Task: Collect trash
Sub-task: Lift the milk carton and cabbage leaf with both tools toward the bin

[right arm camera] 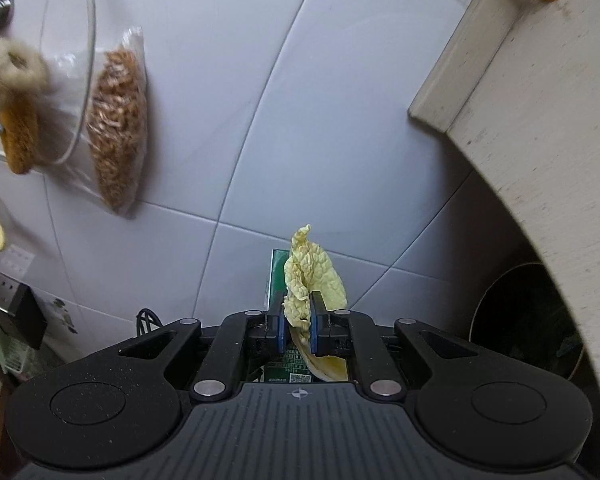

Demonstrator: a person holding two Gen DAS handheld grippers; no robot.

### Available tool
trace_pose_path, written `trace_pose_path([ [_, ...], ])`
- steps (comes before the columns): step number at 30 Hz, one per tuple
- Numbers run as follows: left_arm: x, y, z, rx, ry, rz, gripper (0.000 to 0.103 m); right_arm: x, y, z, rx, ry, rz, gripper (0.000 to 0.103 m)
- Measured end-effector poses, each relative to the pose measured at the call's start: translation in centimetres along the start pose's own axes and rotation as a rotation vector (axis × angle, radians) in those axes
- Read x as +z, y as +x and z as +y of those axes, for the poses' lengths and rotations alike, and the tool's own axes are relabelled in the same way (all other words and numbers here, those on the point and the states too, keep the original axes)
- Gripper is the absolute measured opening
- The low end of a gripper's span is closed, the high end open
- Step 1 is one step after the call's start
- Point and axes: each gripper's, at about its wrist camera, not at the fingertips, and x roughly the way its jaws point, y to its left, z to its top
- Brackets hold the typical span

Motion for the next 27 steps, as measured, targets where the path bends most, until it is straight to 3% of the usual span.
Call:
trace_pose_path([
  [20,-1.6,3.2,3.1,-0.008,0.017,0.107,0.049,-1.7,4.2,-1.4,-0.116,0.041,0.005,0.016],
  [27,-2.2,4.7,3.8,-0.004,0.018,0.165,0.049,-1.9,5.1,-2.7,-0.159,0.062,0.023,0.022],
])
